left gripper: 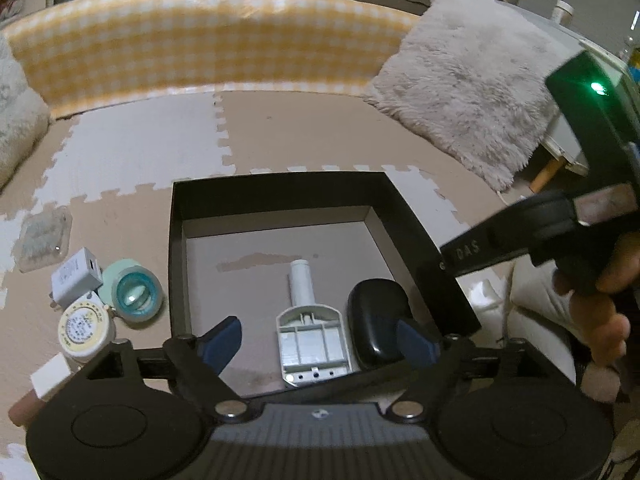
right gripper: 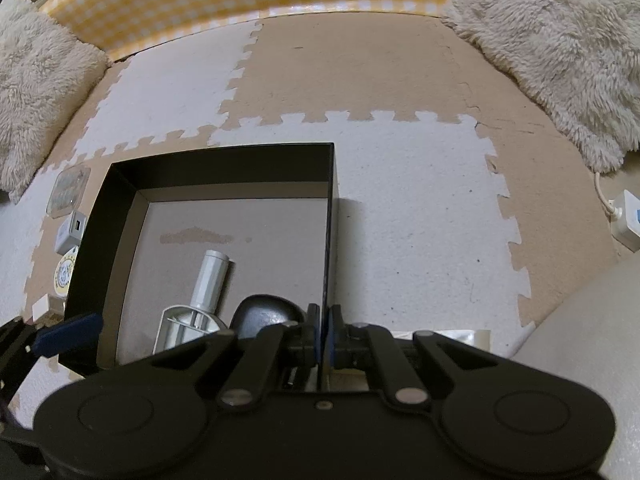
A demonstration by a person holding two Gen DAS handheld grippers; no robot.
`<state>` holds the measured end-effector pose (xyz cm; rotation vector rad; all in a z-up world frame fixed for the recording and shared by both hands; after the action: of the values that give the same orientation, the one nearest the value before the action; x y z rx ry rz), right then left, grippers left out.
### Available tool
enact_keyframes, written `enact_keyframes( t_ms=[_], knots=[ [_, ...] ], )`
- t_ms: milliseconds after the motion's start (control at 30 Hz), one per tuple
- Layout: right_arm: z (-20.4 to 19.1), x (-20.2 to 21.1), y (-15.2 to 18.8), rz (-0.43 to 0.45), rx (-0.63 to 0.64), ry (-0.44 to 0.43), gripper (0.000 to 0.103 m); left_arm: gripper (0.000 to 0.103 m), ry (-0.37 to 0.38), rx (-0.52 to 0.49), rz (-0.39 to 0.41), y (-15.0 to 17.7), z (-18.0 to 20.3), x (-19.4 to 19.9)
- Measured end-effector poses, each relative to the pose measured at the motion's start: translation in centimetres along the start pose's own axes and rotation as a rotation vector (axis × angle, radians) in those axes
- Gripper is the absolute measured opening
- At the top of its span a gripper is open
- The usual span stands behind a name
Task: Organize rigid objects
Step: 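Withdraw the left tool toward the brown-and-white nail polish bottle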
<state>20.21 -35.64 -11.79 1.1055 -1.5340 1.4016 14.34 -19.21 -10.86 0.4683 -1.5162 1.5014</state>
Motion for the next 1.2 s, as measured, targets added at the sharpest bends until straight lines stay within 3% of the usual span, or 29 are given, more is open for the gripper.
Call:
enact_keyframes(
  t_ms=[300, 733, 900, 1200],
  knots=[
    [0.0, -0.1, 0.0, 0.002, 0.005, 0.001, 0.004, 0.102, -0.003, -0.081, 0.029, 1.0, 0.8, 2.1],
    [0.0, -0.1, -0.1, 0.003, 0.006, 0.004, 0.004, 0.103, 0.007, -0.143, 0.085, 1.8, 0.3, 5.5],
    [0.0, 0.0, -0.2, 0.003, 0.001, 0.0, 0.004, 0.103, -0.007, -0.11, 0.09, 2.8, -2.3, 6.8],
    [0.0, 0.0, -0.2, 0.004, 0.004, 0.003, 0.004, 0.103, -0.113, 0.041, 0.086, 4.5, -9.4, 7.3]
  ],
)
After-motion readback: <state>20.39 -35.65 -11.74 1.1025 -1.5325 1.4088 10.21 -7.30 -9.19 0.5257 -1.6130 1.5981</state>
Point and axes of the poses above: each gripper's, at about its wrist camera, not at the fingertips, and x roughly against the way its jaws point, z to its right, y to its underside, the point moved 2 cm from there along -x, roughly the way its jaws point, and after that the axes turned 4 degrees about -z, right-handed, at the moved point
